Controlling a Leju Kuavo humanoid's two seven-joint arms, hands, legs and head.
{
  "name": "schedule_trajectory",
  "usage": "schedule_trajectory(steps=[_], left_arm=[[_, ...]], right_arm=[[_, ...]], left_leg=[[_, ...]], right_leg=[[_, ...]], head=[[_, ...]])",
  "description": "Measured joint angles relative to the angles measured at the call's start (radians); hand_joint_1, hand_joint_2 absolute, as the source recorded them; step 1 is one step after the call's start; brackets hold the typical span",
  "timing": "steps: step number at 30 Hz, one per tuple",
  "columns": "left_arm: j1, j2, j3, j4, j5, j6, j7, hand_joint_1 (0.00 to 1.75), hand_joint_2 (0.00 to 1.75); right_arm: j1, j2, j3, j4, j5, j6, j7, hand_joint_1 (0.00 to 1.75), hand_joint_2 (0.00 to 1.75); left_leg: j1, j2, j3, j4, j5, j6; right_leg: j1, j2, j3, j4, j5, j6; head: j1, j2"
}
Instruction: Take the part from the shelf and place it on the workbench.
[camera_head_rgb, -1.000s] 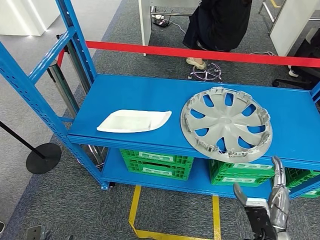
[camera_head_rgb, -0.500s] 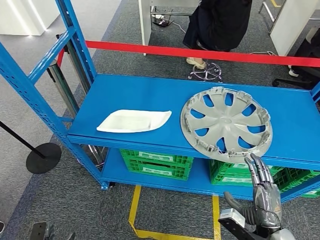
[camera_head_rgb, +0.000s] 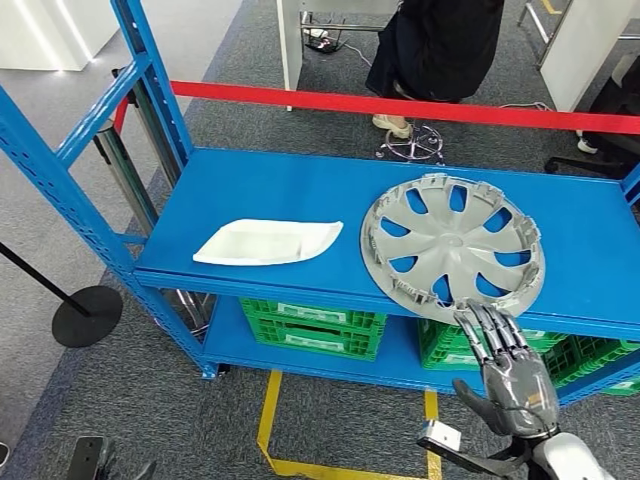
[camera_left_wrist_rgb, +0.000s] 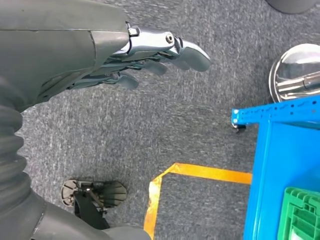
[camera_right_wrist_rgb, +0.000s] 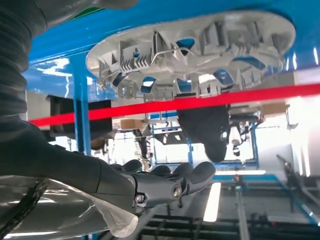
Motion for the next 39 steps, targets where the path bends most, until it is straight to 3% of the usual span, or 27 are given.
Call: schedule_trajectory(steps=[20, 39], left_arm=[[-0.003, 0.037, -0.074, 0.039, 0.040, 0.015, 0.004, 0.00, 1.75], [-0.008, 0.055, -0.119, 0.063, 0.063, 0.028, 0.004, 0.00, 1.75]], right_arm=[[-0.165, 0.001, 0.021, 0.144, -0.050, 0.155, -0.062, 0.00, 1.75], [-0.286, 0.033, 0.075, 0.279, -0.085, 0.226, -0.073, 0.00, 1.75]], left_leg=[[0.000, 0.000, -0.001, 0.001, 0.000, 0.000], [0.000, 0.000, -0.003, 0.001, 0.000, 0.000]], right_leg=[[0.000, 0.000, 0.000, 0.001, 0.000, 0.000], [0.000, 0.000, -0.002, 0.001, 0.000, 0.000]], head=[[0.000, 0.000], [0.000, 0.000]])
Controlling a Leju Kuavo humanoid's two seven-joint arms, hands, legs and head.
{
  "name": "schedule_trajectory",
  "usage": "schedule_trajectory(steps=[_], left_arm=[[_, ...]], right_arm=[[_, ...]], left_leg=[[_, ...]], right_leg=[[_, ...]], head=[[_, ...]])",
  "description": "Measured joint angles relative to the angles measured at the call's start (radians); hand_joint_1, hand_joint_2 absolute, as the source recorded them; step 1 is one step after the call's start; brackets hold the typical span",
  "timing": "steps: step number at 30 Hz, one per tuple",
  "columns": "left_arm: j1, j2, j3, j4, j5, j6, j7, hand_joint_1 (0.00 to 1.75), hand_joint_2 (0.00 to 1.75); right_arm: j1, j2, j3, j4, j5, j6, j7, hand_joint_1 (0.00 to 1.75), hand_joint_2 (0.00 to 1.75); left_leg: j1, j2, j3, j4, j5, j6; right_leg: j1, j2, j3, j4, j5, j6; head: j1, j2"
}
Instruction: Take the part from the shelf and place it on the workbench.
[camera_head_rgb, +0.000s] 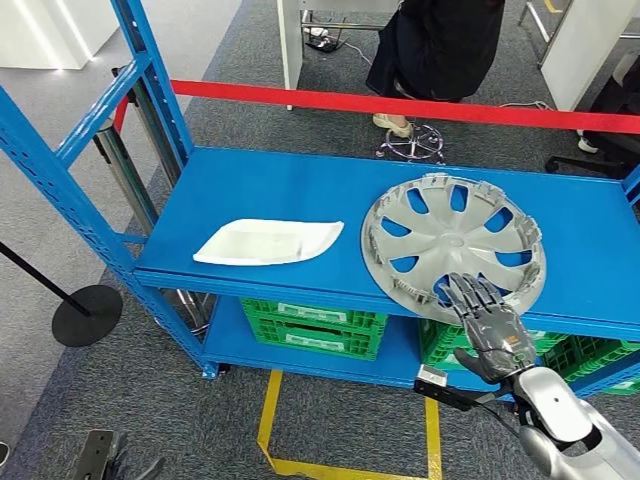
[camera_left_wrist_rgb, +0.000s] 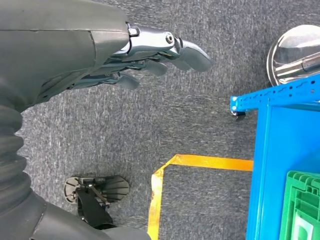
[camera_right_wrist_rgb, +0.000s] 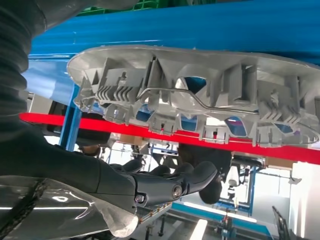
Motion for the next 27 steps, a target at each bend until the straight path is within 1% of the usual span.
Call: schedule_trajectory(steps=[6, 13, 19, 20, 23, 24, 27], left_arm=[[0.000, 0.007, -0.017, 0.005, 0.015, 0.008, 0.000, 0.00, 1.75], [0.000, 0.014, -0.039, 0.006, 0.028, 0.010, 0.009, 0.00, 1.75], [0.000, 0.016, -0.045, 0.006, 0.036, 0.013, 0.010, 0.00, 1.75], [0.000, 0.016, -0.047, 0.006, 0.039, 0.014, 0.011, 0.00, 1.75], [0.000, 0.018, -0.055, 0.006, 0.050, 0.018, 0.012, 0.00, 1.75], [0.001, 0.018, -0.057, 0.006, 0.054, 0.020, 0.013, 0.00, 1.75], [0.002, 0.018, -0.061, 0.006, 0.063, 0.024, 0.014, 0.00, 1.75]], right_arm=[[-0.033, 0.019, 0.021, 0.044, -0.025, 0.021, -0.001, 0.00, 1.75], [-0.092, 0.057, 0.043, 0.117, -0.048, 0.045, -0.002, 0.00, 1.75], [-0.117, 0.077, 0.052, 0.153, -0.059, 0.054, 0.001, 0.00, 1.75], [-0.121, 0.080, 0.053, 0.160, -0.062, 0.056, 0.005, 0.03, 1.75], [-0.132, 0.093, 0.057, 0.183, -0.068, 0.056, 0.020, 1.34, 1.75], [-0.136, 0.096, 0.057, 0.189, -0.068, 0.053, 0.024, 1.75, 1.75], [-0.140, 0.104, 0.056, 0.202, -0.061, 0.032, 0.036, 1.75, 1.75]], left_leg=[[0.000, 0.000, -0.001, 0.000, 0.000, 0.000], [0.000, 0.000, -0.001, 0.000, 0.000, 0.000], [0.000, 0.000, -0.002, 0.000, 0.000, 0.000], [0.000, 0.000, -0.002, 0.000, 0.000, 0.000], [0.000, 0.000, -0.003, 0.000, 0.001, 0.000], [0.000, 0.000, -0.003, 0.000, 0.001, 0.001], [0.000, 0.000, -0.004, 0.001, 0.001, 0.001]], right_leg=[[0.000, 0.000, -0.001, 0.000, 0.000, 0.000], [0.000, 0.000, -0.001, 0.001, 0.000, 0.000], [0.000, 0.000, 0.000, 0.001, 0.000, 0.000], [0.000, 0.000, 0.000, 0.001, 0.000, 0.000], [0.000, 0.000, 0.001, 0.001, 0.001, 0.001], [0.000, 0.000, 0.001, 0.001, 0.001, 0.001], [0.000, 0.000, 0.001, 0.001, 0.001, 0.001]], head=[[0.000, 0.000], [0.000, 0.000], [0.000, 0.000], [0.000, 0.000], [0.000, 0.000], [0.000, 0.000], [0.000, 0.000]])
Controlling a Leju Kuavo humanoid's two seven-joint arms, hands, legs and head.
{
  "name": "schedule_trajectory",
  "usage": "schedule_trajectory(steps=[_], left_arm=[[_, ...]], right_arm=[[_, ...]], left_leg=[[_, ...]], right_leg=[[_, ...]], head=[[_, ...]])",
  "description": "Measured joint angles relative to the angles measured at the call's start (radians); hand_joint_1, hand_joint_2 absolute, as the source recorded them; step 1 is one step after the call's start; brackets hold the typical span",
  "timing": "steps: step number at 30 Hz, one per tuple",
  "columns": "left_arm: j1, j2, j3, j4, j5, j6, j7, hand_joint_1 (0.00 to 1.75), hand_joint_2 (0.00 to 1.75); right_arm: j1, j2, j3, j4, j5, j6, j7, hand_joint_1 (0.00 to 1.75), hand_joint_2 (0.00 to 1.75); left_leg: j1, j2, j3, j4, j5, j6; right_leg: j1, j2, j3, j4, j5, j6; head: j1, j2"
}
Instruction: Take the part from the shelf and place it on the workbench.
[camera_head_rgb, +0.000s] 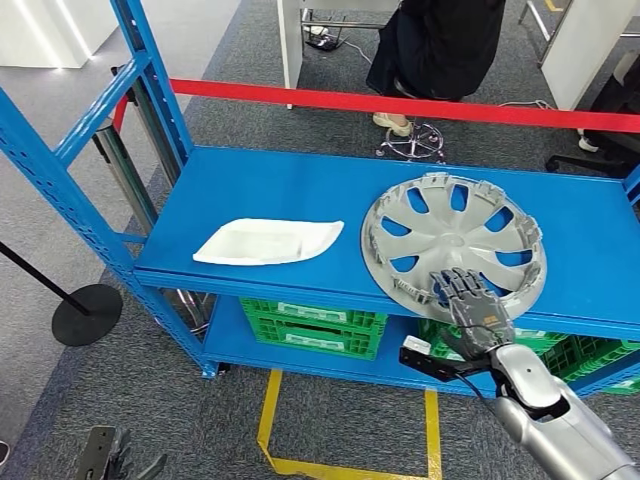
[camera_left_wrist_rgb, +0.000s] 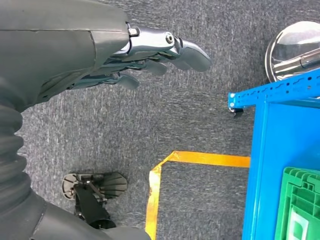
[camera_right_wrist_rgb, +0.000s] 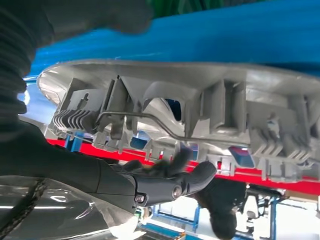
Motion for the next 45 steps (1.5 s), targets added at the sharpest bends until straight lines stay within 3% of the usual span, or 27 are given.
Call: schedule_trajectory(steps=[10, 19, 29, 33, 45], left_arm=[[0.009, 0.000, -0.004, 0.000, 0.013, 0.005, 0.000, 0.00, 1.75], [0.017, -0.005, -0.008, -0.009, 0.019, 0.021, -0.019, 0.00, 1.75], [0.041, -0.020, 0.000, -0.042, 0.105, -0.137, -0.061, 0.00, 1.75], [0.049, -0.027, -0.001, -0.068, 0.103, -0.145, -0.075, 0.00, 1.75], [0.057, -0.035, -0.001, -0.092, 0.103, -0.147, -0.076, 0.00, 1.75]], right_arm=[[0.052, 0.002, -0.025, -0.035, 0.071, -0.100, 0.027, 1.75, 1.75], [0.165, 0.003, -0.087, -0.203, 0.167, -0.211, 0.038, 1.75, 1.75], [0.299, 0.047, -0.176, -0.456, 0.296, -0.435, -0.050, 1.75, 1.75], [0.339, 0.093, -0.209, -0.538, 0.298, -0.442, -0.121, 1.75, 1.75], [0.363, 0.126, -0.243, -0.604, 0.297, -0.442, -0.128, 1.75, 1.75]], left_leg=[[0.000, 0.000, -0.001, 0.000, 0.000, 0.000], [0.000, 0.000, -0.004, 0.000, 0.000, 0.000], [0.000, 0.000, -0.007, 0.002, 0.000, 0.000], [0.000, 0.001, -0.007, 0.002, 0.000, 0.000], [0.000, 0.001, -0.007, 0.003, 0.000, 0.000]], right_leg=[[0.000, 0.000, -0.003, 0.000, 0.000, 0.000], [0.000, 0.000, -0.003, 0.000, 0.000, 0.000], [0.000, 0.001, -0.006, 0.003, 0.000, 0.000], [0.000, 0.001, -0.012, 0.003, 0.000, 0.000], [0.000, 0.001, -0.012, 0.004, 0.000, 0.000]], head=[[0.000, 0.000], [0.000, 0.000], [0.000, 0.000], [0.000, 0.000], [0.000, 0.000]])
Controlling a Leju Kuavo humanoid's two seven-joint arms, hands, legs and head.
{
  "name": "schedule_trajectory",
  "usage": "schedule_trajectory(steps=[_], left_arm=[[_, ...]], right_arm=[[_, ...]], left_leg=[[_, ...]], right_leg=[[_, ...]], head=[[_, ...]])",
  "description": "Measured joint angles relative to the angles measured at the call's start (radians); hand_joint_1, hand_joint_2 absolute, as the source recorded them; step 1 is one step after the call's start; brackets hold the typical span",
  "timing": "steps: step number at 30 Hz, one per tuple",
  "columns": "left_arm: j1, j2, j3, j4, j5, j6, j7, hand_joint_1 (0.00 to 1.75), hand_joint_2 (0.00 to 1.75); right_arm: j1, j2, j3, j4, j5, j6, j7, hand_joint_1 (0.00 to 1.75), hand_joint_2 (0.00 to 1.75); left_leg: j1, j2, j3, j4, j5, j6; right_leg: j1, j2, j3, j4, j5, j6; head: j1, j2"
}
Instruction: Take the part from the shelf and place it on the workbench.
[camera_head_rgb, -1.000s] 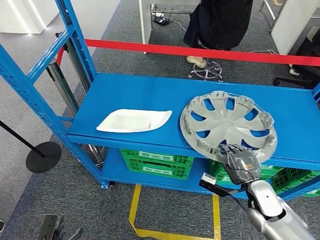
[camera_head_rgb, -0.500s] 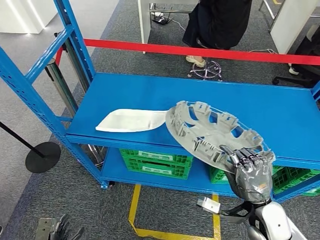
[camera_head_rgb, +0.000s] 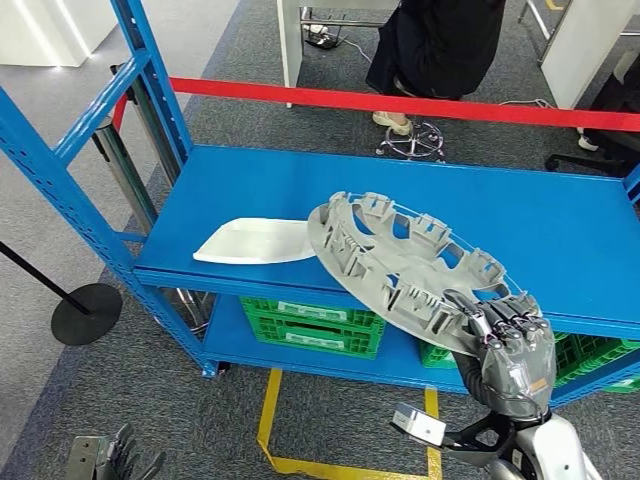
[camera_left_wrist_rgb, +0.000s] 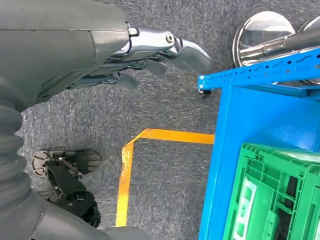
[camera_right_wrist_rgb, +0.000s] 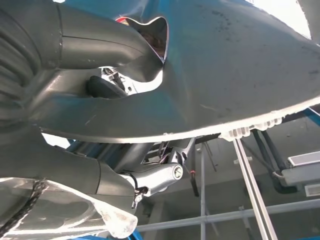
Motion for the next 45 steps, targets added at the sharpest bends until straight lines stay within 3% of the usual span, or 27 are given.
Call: schedule_trajectory(steps=[5, 10, 17, 22, 24, 27, 28, 29, 30, 32, 34, 37, 38, 40, 42, 43, 44, 45], left_arm=[[0.000, -0.002, 0.000, -0.002, -0.003, 0.000, -0.004, 0.00, 1.75], [0.007, -0.008, -0.002, -0.027, -0.017, 0.007, -0.045, 0.00, 1.75], [0.038, -0.045, -0.003, -0.142, -0.070, 0.026, -0.085, 0.00, 1.75], [0.053, -0.075, 0.009, -0.197, -0.105, 0.039, -0.103, 0.00, 1.75], [0.053, -0.086, 0.016, -0.207, -0.111, 0.041, -0.107, 0.00, 1.75], [0.052, -0.095, 0.022, -0.215, -0.115, 0.042, -0.108, 0.00, 1.75], [0.052, -0.097, 0.023, -0.216, -0.115, 0.042, -0.108, 0.00, 1.75], [0.052, -0.100, 0.024, -0.216, -0.115, 0.042, -0.108, 0.00, 1.75], [0.052, -0.102, 0.025, -0.216, -0.115, 0.042, -0.108, 0.00, 1.75], [0.052, -0.105, 0.027, -0.218, -0.115, 0.042, -0.108, 0.00, 1.75], [0.051, -0.107, 0.030, -0.220, -0.117, 0.044, -0.108, 0.00, 1.75], [0.051, -0.110, 0.036, -0.223, -0.127, 0.050, -0.110, 0.00, 1.75], [0.052, -0.110, 0.039, -0.223, -0.132, 0.052, -0.110, 0.00, 1.75], [0.052, -0.111, 0.044, -0.223, -0.143, 0.056, -0.111, 0.00, 1.75], [0.050, -0.111, 0.047, -0.222, -0.155, 0.059, -0.113, 0.00, 1.75], [0.048, -0.112, 0.048, -0.221, -0.160, 0.061, -0.115, 0.00, 1.75], [0.046, -0.112, 0.049, -0.220, -0.166, 0.063, -0.117, 0.00, 1.75], [0.045, -0.112, 0.050, -0.218, -0.171, 0.067, -0.118, 0.00, 1.75]], right_arm=[[0.004, 0.004, -0.003, -0.005, -0.002, 0.000, -0.011, 1.75, 1.75], [0.043, 0.051, -0.046, -0.044, -0.106, 0.000, -0.165, 1.75, 1.75], [0.122, 0.154, -0.086, -0.122, -0.540, 0.000, -0.376, 1.75, 1.75], [0.189, 0.176, -0.103, -0.191, -0.887, 0.000, -0.544, 1.75, 1.75], [0.212, 0.176, -0.114, -0.217, -0.921, 0.000, -0.569, 1.75, 1.75], [0.234, 0.176, -0.124, -0.232, -0.933, 0.000, -0.574, 1.75, 1.75], [0.240, 0.176, -0.127, -0.234, -0.935, 0.000, -0.574, 1.75, 1.75], [0.245, 0.176, -0.130, -0.235, -0.935, 0.000, -0.574, 1.75, 1.75], [0.248, 0.176, -0.132, -0.236, -0.935, 0.000, -0.574, 1.75, 1.75], [0.250, 0.176, -0.135, -0.240, -0.936, 0.000, -0.574, 1.75, 1.75], [0.254, 0.176, -0.136, -0.244, -0.939, 0.000, -0.573, 1.75, 1.75], [0.263, 0.176, -0.138, -0.248, -0.942, 0.001, -0.572, 1.75, 1.75], [0.267, 0.176, -0.139, -0.250, -0.942, 0.001, -0.574, 1.75, 1.75], [0.277, 0.176, -0.141, -0.257, -0.942, 0.001, -0.580, 1.75, 1.75], [0.284, 0.176, -0.145, -0.265, -0.942, 0.001, -0.587, 1.75, 1.75], [0.287, 0.176, -0.147, -0.268, -0.941, 0.001, -0.591, 1.75, 1.75], [0.289, 0.176, -0.149, -0.271, -0.940, 0.001, -0.593, 1.75, 1.75], [0.292, 0.176, -0.151, -0.272, -0.937, 0.001, -0.594, 1.75, 1.75]], left_leg=[[0.000, 0.000, 0.000, 0.000, 0.000, 0.000], [0.000, 0.000, -0.001, 0.002, 0.000, 0.000], [-0.002, 0.000, -0.003, 0.009, -0.007, 0.007], [-0.003, 0.000, -0.005, 0.009, -0.005, 0.024], [0.001, 0.003, -0.004, -0.003, 0.005, 0.033], [0.003, 0.006, -0.015, -0.005, 0.012, 0.038], [0.002, 0.006, -0.021, -0.003, 0.015, 0.037], [0.003, 0.006, -0.027, 0.000, 0.018, 0.035], [0.004, 0.006, -0.033, 0.004, 0.021, 0.033], [0.008, 0.004, -0.046, 0.014, 0.027, 0.024], [0.007, 0.001, -0.056, 0.025, 0.034, 0.011], [0.008, -0.004, -0.064, 0.029, 0.050, -0.009], [0.009, -0.004, -0.068, 0.034, 0.041, -0.014], [0.012, -0.003, -0.082, 0.086, -0.032, -0.024], [0.012, -0.002, -0.104, 0.208, -0.142, -0.031], [0.012, -0.002, -0.111, 0.267, -0.174, -0.031], [0.012, -0.002, -0.105, 0.306, -0.186, -0.030], [0.011, -0.002, -0.085, 0.306, -0.176, -0.026]], right_leg=[[0.000, 0.000, 0.000, 0.000, 0.000, 0.000], [0.000, 0.000, -0.001, 0.000, 0.000, 0.000], [-0.002, 0.000, 0.000, 0.000, -0.002, 0.004], [-0.005, -0.001, 0.006, 0.001, -0.006, 0.020], [-0.005, 0.007, -0.007, 0.037, -0.044, 0.026], [-0.007, 0.018, -0.085, 0.222, -0.152, 0.032], [-0.008, 0.018, -0.106, 0.273, -0.166, 0.035], [-0.010, 0.019, -0.109, 0.287, -0.159, 0.037], [-0.012, 0.019, -0.092, 0.260, -0.133, 0.040], [-0.017, 0.019, -0.022, 0.125, -0.068, 0.045], [-0.016, 0.028, 0.014, 0.040, -0.031, 0.037], [-0.013, 0.033, -0.007, 0.040, -0.020, 0.012], [-0.013, 0.031, -0.015, 0.042, -0.015, 0.002], [-0.015, 0.025, -0.034, 0.043, 0.002, -0.016], [-0.011, 0.021, -0.053, 0.045, 0.021, -0.024], [-0.008, 0.020, -0.064, 0.047, 0.031, -0.025], [-0.005, 0.019, -0.076, 0.049, 0.041, -0.026], [-0.002, 0.018, -0.089, 0.051, 0.050, -0.026]], head=[[0.000, 0.000], [0.000, 0.000], [0.000, 0.000], [0.000, 0.000], [0.001, 0.000], [0.002, 0.000], [0.002, 0.000], [0.002, 0.000], [0.002, 0.000], [0.002, 0.000], [0.001, 0.000], [0.000, 0.000], [-0.001, 0.000], [-0.004, 0.000], [-0.006, 0.000], [-0.006, 0.000], [-0.006, 0.000], [-0.006, 0.000]])
